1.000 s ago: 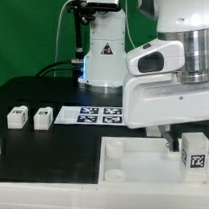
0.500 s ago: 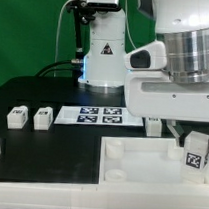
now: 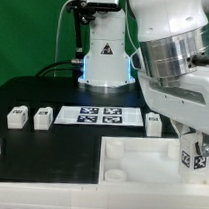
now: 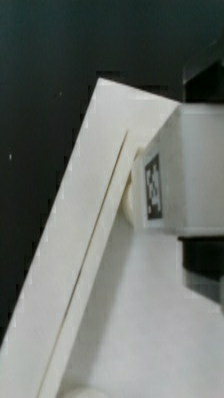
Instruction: Assemble one leg
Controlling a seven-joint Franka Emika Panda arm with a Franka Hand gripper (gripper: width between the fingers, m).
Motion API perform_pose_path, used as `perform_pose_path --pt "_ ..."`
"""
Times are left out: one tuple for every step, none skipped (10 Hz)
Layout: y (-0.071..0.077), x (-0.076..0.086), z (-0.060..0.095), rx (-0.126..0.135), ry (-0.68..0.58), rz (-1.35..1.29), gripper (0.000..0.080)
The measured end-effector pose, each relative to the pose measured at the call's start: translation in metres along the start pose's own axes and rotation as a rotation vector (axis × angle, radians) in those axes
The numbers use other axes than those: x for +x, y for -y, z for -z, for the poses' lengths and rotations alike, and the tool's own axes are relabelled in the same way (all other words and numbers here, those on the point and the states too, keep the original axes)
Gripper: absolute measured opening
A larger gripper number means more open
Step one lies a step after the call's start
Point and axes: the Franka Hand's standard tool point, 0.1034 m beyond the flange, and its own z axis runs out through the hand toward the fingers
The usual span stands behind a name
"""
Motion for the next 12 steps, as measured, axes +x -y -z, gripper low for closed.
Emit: perform_pose_path --pt "0.0 0.0 0.0 -0.002 0.0 0.044 0.0306" --pt "0.0 0.0 0.0 -0.002 0.0 0.083 0.0306" --pt "-0.001 -0.001 -0.001 -0.014 0.002 0.125 0.0544" --pt "-0.001 -0.004 0.001 -0.041 0.01 0.249 0.0544" --pt "0.0 -0.002 0.003 -0.073 -0.002 0.491 0.0627" --pt "-0.001 -0.001 0.003 -0.097 -0.013 0.703 0.0643" --pt "-0.001 0.0 0.003 -0.101 -0.01 0.807 0.0643" --pt "-0.001 0.001 0.003 -0.103 -0.005 0.923 0.0643" --pt "0.0 0.002 0.003 -0.113 -0.018 1.088 0.0649" --pt "0.003 0.005 0.003 -0.13 -0.058 1.289 0.0649" --pt "0.004 0.008 0.004 -0.15 -0.072 1.473 0.0649" --pt "0.006 0.009 0.004 -0.162 -0.078 1.582 0.0649"
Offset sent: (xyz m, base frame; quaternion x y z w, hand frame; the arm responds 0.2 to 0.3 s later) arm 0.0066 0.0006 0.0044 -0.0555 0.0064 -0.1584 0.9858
